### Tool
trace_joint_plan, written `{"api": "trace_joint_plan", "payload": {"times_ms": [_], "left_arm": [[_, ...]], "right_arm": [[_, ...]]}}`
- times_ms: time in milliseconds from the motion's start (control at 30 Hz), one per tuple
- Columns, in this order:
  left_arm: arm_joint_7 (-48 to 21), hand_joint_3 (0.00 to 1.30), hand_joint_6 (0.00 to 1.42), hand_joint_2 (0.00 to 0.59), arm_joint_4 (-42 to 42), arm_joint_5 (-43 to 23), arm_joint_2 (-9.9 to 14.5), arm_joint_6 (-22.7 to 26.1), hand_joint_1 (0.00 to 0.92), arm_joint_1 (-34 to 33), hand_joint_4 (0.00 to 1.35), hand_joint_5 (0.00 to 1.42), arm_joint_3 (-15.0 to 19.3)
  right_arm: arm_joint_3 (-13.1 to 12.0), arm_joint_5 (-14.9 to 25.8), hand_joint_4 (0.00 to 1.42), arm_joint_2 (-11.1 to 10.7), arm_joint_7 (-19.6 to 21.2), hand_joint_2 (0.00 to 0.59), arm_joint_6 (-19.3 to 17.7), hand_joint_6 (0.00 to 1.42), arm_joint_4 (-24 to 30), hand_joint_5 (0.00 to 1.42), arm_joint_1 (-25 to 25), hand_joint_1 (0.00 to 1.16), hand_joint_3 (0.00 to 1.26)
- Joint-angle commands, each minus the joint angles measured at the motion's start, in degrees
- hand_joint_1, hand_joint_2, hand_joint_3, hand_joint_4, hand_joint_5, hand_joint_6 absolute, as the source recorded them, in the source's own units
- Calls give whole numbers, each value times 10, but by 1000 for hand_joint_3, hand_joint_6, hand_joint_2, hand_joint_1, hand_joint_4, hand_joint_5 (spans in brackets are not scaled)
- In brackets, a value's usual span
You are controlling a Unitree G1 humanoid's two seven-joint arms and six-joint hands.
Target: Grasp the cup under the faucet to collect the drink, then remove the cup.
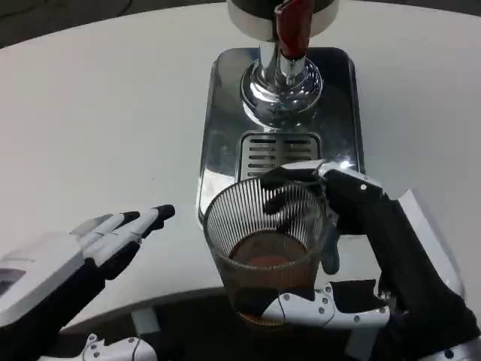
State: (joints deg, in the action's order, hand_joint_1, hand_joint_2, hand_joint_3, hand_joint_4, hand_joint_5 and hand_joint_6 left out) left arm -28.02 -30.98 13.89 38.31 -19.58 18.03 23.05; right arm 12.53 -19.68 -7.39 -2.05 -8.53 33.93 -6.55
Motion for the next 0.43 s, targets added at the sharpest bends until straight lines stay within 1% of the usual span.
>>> {"api": "trace_joint_plan", "payload": {"times_ms": [33, 433], "left_arm": [[-4, 0, 0, 94, 6, 2, 5, 1, 0, 4, 0, 0, -5], [-3, 0, 0, 94, 5, 8, 9, -5, 0, 1, 0, 0, -6]], "right_arm": [[4, 15, 1058, 7, -1, 109, -22, 1253, 12, 1139, 7, 1108, 973], [5, 14, 1058, 7, -1, 113, -23, 1252, 12, 1139, 4, 1109, 973]]}}
